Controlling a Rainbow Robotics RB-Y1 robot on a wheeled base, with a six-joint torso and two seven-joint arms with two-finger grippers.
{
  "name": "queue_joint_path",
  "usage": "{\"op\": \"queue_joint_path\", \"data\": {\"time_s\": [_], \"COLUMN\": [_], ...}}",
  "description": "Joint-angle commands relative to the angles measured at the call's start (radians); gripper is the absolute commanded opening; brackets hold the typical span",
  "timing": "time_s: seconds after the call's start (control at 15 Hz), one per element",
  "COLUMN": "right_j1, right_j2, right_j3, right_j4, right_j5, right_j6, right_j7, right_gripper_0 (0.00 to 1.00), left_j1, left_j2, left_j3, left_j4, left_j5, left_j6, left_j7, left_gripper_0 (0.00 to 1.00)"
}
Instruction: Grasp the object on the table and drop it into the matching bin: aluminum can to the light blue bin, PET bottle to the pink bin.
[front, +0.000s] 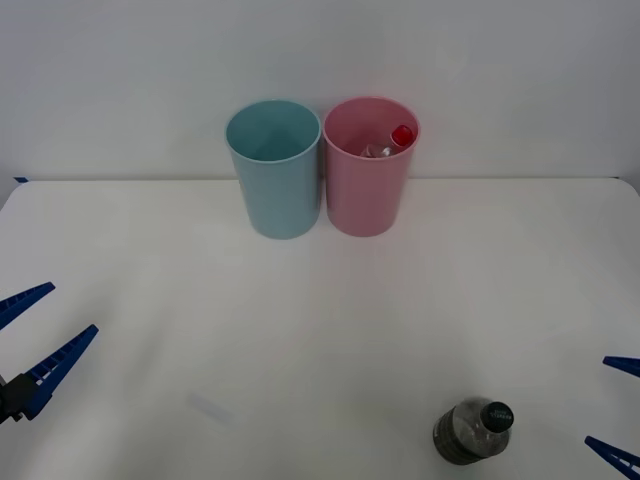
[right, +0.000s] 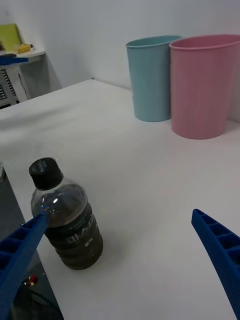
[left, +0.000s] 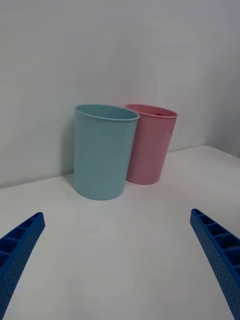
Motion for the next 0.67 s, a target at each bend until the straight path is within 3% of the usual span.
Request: {"op": "queue_joint_path", "data": {"time_s": [0.07, 0.33, 0.67], "right_j1": [-0.043, -0.104, -0.149], "right_j2": [-0.041, -0.047, -0.002], "right_j3": [0.034, 0.094, 0.160], "right_j4": [0.101, 0.225, 0.330], "right_j5": [0.000, 0.000, 0.000], "right_j6": [-0.063, -0.120, -0.127], "right_j7": [0.086, 0.212, 0.363], "right_gripper_0": [1.00, 1.00, 1.00], "left_j1": [0.000, 0.000, 0.000], "left_j2": [0.000, 0.000, 0.000], "left_j3": [0.000, 0.000, 0.000], "left_j4": [0.000, 0.000, 0.000], "left_j5": [0.000, 0.000, 0.000], "left_j6": [0.000, 0.000, 0.000], "left_j7": [0.000, 0.000, 0.000], "left_gripper_0": [1.00, 1.00, 1.00]}}
